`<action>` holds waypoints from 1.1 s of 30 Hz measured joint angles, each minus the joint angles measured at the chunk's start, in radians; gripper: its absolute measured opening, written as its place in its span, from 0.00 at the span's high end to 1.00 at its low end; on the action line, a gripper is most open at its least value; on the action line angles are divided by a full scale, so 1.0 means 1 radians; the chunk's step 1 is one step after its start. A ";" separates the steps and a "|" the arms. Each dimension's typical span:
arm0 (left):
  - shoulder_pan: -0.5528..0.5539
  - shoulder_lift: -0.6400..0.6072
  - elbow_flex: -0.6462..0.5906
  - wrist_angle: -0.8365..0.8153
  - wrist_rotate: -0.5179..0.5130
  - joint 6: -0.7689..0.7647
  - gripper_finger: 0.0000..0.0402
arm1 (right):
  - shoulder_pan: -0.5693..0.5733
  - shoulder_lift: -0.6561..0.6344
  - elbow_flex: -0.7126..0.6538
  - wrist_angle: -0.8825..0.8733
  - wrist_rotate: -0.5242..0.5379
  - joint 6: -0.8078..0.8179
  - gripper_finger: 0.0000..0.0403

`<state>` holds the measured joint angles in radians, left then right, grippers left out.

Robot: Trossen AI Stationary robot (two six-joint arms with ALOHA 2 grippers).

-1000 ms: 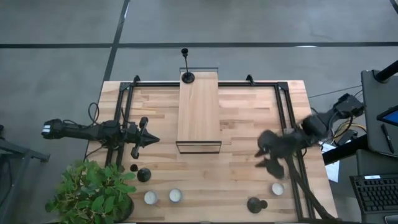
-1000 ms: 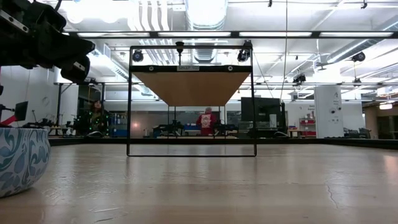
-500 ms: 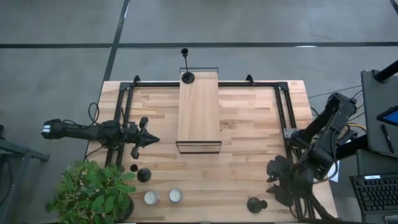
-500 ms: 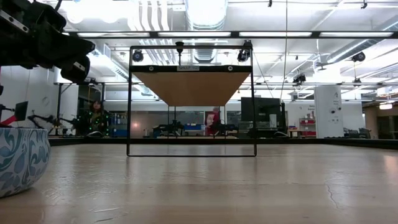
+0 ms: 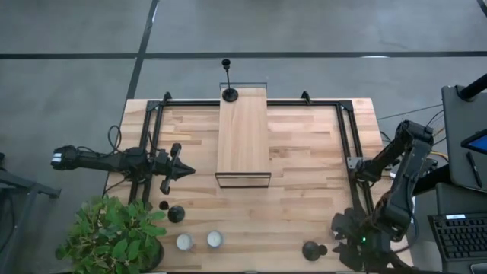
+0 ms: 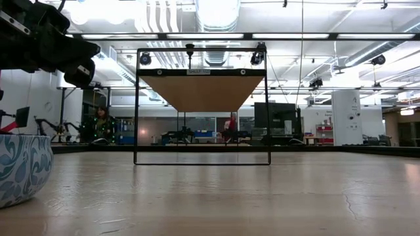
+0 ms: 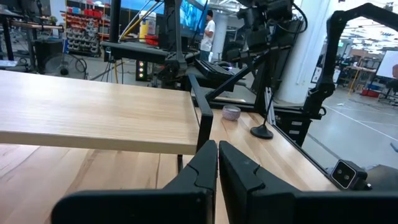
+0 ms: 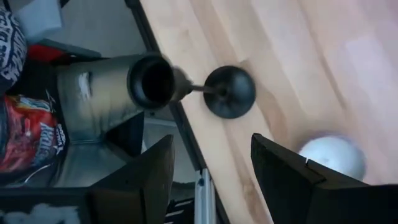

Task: Pick & Place candle stick holders
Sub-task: Align the right black candle holder with the other black candle holder on the shelf

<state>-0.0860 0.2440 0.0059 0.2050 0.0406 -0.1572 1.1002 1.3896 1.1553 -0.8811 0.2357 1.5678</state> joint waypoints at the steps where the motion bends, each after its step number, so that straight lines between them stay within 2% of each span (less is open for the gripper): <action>1: 0.000 0.000 0.000 -0.001 0.000 0.000 0.96 | 0.003 0.015 0.000 0.007 0.001 0.003 0.50; 10: 0.000 0.000 0.000 -0.007 0.000 0.000 0.96 | 0.006 0.142 0.000 0.093 0.001 0.003 0.50; 18: 0.000 0.001 0.000 -0.014 0.000 0.000 0.96 | 0.029 0.227 0.000 0.125 0.073 0.007 0.50; 22: 0.000 0.001 0.000 -0.014 0.000 0.000 0.96 | 0.042 0.258 0.000 0.121 0.132 -0.002 0.50; 33: 0.000 0.001 0.000 -0.018 0.000 0.000 0.96 | 0.123 0.320 0.000 0.119 0.416 0.059 0.50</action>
<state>-0.0857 0.2447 0.0059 0.1875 0.0406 -0.1574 1.2231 1.7098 1.1557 -0.7618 0.6520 1.6272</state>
